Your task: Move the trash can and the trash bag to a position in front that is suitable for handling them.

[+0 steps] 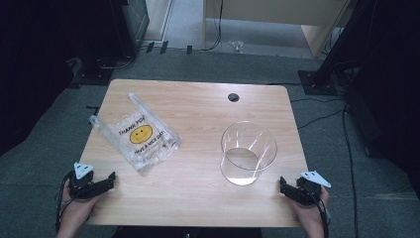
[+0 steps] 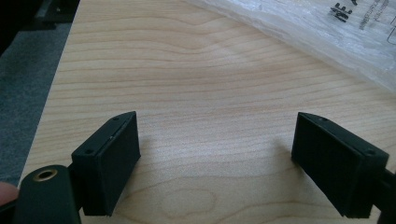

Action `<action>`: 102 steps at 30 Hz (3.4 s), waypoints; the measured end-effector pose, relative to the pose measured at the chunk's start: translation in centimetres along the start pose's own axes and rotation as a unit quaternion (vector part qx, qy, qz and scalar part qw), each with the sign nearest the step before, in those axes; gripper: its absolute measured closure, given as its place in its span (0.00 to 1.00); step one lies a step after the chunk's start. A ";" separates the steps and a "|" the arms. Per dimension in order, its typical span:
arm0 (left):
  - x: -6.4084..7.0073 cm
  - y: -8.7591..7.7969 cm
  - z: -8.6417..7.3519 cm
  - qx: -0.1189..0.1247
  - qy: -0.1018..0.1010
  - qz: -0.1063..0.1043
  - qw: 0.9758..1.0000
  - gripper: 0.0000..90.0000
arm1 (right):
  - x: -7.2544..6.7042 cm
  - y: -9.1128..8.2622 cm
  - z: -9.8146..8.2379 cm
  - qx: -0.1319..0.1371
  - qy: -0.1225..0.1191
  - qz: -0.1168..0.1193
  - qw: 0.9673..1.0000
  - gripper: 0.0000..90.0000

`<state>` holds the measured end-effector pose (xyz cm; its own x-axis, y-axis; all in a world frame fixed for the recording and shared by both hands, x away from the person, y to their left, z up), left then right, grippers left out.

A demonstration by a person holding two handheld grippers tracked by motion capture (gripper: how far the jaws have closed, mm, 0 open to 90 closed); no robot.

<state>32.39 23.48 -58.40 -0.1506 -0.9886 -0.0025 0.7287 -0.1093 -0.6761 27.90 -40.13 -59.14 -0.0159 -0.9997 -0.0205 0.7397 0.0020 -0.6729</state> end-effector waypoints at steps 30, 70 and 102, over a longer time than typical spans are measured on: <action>1.2 -2.1 2.9 0.087 -0.045 -0.044 0.994 0.16 | -4.5 0.9 7.9 0.096 0.006 0.038 0.995 0.44; 8.2 -0.7 4.9 0.050 -0.001 -0.078 0.996 0.29 | -10.8 1.0 10.8 0.135 -0.063 0.125 0.981 0.46; 17.3 0.6 8.1 0.063 0.024 -0.176 0.982 0.61 | -18.2 -0.7 10.7 0.137 -0.106 0.215 0.961 0.53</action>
<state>35.61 5.51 -52.88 -0.4369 -0.8819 0.1771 0.7030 -0.4576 -0.5444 34.88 -22.25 -50.42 0.4475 -0.8904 -0.0830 0.7965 0.4391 -0.4158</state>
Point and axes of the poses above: each handheld gripper's, and its own axes: y roughly forward along the jaws, z roughly out of its top, x roughly to its right, the point moved 10 cm from there along y, roughly forward along the jaws
